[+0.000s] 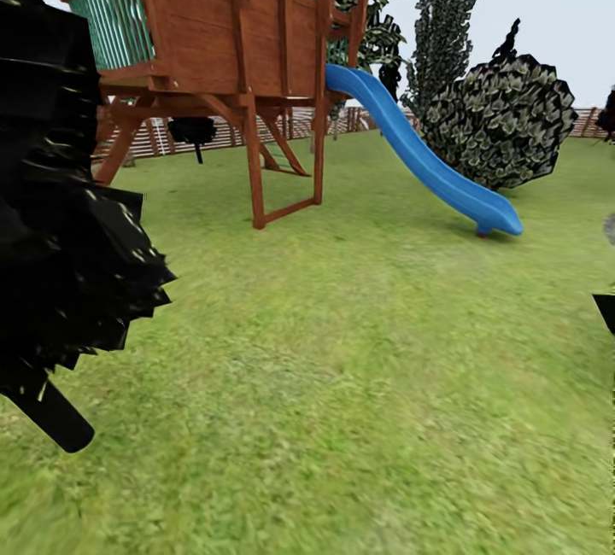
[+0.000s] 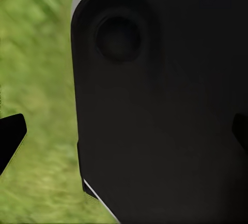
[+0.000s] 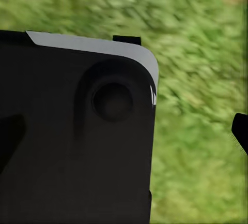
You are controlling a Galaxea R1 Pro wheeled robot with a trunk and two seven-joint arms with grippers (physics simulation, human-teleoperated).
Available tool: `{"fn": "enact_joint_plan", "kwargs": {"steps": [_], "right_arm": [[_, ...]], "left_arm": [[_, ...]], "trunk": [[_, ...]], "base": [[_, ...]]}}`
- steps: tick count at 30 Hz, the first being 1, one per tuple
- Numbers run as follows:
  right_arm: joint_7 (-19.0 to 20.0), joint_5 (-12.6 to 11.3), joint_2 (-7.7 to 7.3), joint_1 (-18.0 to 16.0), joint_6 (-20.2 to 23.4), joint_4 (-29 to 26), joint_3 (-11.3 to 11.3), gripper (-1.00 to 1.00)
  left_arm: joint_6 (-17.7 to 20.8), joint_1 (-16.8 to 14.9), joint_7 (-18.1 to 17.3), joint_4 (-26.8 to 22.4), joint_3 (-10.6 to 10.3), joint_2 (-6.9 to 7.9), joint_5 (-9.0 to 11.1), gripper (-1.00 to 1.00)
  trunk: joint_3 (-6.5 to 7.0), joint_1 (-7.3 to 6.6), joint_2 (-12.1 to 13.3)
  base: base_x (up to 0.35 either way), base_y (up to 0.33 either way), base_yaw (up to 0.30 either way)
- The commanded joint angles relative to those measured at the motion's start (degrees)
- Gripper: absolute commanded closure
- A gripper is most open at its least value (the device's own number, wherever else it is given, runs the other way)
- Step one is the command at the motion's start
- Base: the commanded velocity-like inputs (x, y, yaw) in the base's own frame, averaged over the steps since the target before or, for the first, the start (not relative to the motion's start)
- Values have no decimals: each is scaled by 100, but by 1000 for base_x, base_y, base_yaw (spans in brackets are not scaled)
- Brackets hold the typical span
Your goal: Take the three Easter eggs out of the wicker basket on the lawn in the garden, then place them on the lawn next to a single tree (choose any tree) so that all three eggs are next to the same tree and none are left in the basket.
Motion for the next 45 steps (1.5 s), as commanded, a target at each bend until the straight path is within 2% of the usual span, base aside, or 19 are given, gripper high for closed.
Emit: {"fn": "enact_joint_plan", "kwargs": {"steps": [1,12,35,40,42,45], "right_arm": [[5,14,-1,-4,-17,6,14,-100],[-25,17,5,-4,-24,6,20,-100],[-57,28,0,-4,-35,-3,22,-100],[-29,40,-31,-4,-43,-3,22,-100],[-4,82,-80,-4,-43,-3,29,-100],[-13,267,-95,-4,-61,-20,22,-100]], "left_arm": [[-7,0,-9,-4,-1,1,2,-100],[-7,0,-10,-4,-1,1,-2,-100],[-7,0,-4,-4,-1,0,-6,-100],[-7,0,-3,-4,-1,-2,-6,-100],[-7,0,-3,-4,-1,0,-6,-100],[-7,0,-3,-4,-1,1,-6,-100]], "trunk": [[-12,3,-2],[-77,3,-2],[-79,3,-2],[-79,3,-2],[-79,3,-2],[-79,3,-2]], "base": [[307,-89,-194],[307,-91,-171],[276,-217,275],[266,-233,110],[266,-233,12],[266,-233,4]]}}
